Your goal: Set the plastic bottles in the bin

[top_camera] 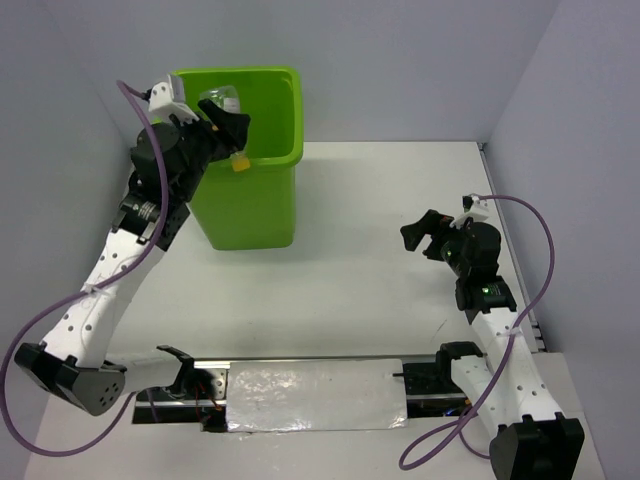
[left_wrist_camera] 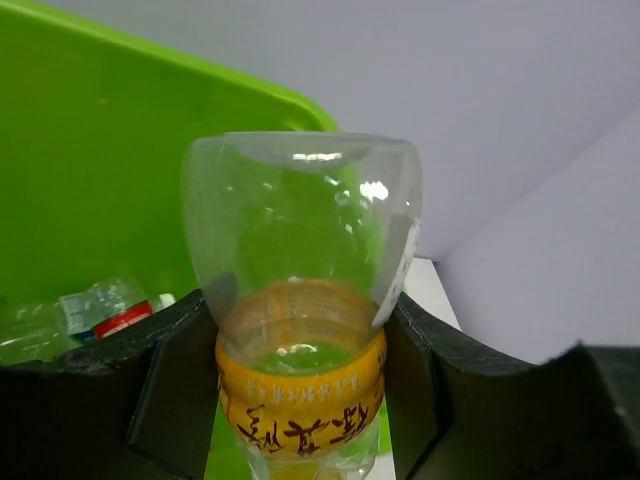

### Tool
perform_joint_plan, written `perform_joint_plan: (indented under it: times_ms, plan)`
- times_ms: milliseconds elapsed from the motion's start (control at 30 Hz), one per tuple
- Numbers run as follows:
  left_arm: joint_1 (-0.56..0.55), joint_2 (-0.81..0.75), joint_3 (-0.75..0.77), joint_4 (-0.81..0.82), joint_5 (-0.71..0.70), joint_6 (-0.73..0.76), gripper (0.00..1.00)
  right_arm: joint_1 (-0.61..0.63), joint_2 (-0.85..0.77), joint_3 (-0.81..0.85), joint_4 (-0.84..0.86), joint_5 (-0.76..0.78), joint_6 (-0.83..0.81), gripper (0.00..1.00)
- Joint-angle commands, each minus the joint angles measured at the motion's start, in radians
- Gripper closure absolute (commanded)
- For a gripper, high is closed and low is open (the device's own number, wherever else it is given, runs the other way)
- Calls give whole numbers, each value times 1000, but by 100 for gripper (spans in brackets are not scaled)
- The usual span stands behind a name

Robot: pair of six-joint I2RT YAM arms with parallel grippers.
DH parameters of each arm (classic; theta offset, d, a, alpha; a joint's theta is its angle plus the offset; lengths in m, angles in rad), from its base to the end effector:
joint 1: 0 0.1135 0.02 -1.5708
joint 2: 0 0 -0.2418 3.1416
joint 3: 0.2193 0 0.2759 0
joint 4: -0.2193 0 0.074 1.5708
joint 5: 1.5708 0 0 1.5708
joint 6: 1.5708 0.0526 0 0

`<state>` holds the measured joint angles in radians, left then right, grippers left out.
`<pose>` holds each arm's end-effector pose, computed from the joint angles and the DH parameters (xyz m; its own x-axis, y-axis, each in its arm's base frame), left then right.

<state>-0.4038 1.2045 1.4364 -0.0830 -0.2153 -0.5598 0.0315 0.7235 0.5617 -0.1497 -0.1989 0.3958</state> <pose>0.2855 -0.1098 0.4782 0.0149 -0.5705 -0.8212 0.2331 0.8006 -0.5520 0.2333 0.0177 0.2509 -0.3670 0.3666 -0.8549 -0.0838 0.9023 0.4229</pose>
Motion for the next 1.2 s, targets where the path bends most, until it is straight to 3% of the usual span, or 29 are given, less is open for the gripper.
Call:
perform_joint_plan:
  times_ms: [0,167,267,367,400,467,1167]
  plan:
    - [98,27,76,-26,13,-149,45,-5,8,10,21,9,-9,0]
    - [198,76,107,-64,80,-293,43,-4,30,17,19,7,-14,0]
    - [267,119,113,-95,140,-348,29,-7,30,17,16,13,-17,0]
    - [292,127,79,-74,194,-373,26,-5,25,17,16,19,-20,0]
    - [301,129,70,-66,198,-376,10,-5,25,18,16,19,-18,0]
    - [309,125,62,-67,202,-377,1,-7,25,18,15,23,-21,0]
    - [316,141,190,-187,228,-241,1,-5,44,27,7,35,-29,0]
